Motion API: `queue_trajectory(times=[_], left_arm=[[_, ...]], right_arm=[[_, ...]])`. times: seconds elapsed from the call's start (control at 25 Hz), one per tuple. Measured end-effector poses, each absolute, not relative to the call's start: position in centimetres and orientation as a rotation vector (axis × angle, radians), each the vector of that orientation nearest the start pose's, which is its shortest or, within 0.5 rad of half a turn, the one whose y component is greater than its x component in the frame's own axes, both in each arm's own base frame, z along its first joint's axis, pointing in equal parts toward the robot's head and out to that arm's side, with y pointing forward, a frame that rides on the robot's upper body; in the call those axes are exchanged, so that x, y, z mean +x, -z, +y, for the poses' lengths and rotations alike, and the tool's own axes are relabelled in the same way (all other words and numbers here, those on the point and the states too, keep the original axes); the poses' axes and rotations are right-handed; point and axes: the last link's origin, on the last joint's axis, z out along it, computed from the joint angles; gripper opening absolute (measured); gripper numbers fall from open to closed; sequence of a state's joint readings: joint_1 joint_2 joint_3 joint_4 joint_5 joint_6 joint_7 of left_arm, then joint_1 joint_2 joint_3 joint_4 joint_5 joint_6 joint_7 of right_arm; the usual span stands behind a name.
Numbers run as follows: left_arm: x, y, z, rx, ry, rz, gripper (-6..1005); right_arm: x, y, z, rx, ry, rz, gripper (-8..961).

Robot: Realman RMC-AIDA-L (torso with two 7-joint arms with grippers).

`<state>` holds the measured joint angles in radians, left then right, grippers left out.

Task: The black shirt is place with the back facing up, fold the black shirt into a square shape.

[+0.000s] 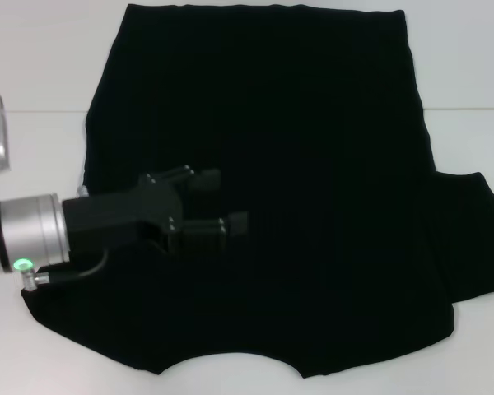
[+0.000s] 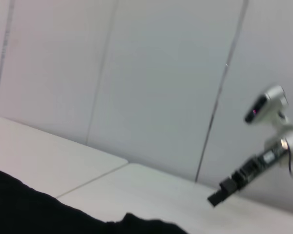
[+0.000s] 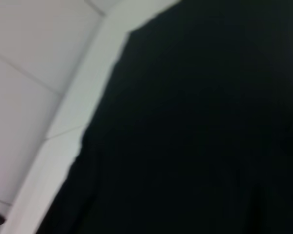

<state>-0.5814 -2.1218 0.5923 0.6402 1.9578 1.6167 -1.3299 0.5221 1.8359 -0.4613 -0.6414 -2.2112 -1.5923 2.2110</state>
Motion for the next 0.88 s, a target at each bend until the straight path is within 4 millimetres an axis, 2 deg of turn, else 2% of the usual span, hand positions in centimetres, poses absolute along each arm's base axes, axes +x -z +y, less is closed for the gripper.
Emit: queue_trajectory(times=[0.2, 0.44, 0.56, 0.88], left_arm=[[-23.4, 1.7, 33.1, -2.749, 0.818, -0.391, 919], [-23.5, 2.2, 32.5, -2.802, 0.764, -0.243, 919], [-23.5, 2.4, 32.4, -2.798, 0.751, -0.175, 919], [-23.3, 2.6, 32.7, -2.795, 0.742, -0.169, 920]], right_arm=[[34.7, -13.0, 33.1, -2.049, -0.445, 1.834, 842], [35.4, -13.1, 33.0, -1.977, -0.312, 1.912, 794], [35.4, -12.8, 33.6, -1.95, -0.295, 1.914, 787], [35.2, -10.8, 35.3, -1.929, -0.236, 1.919, 783]])
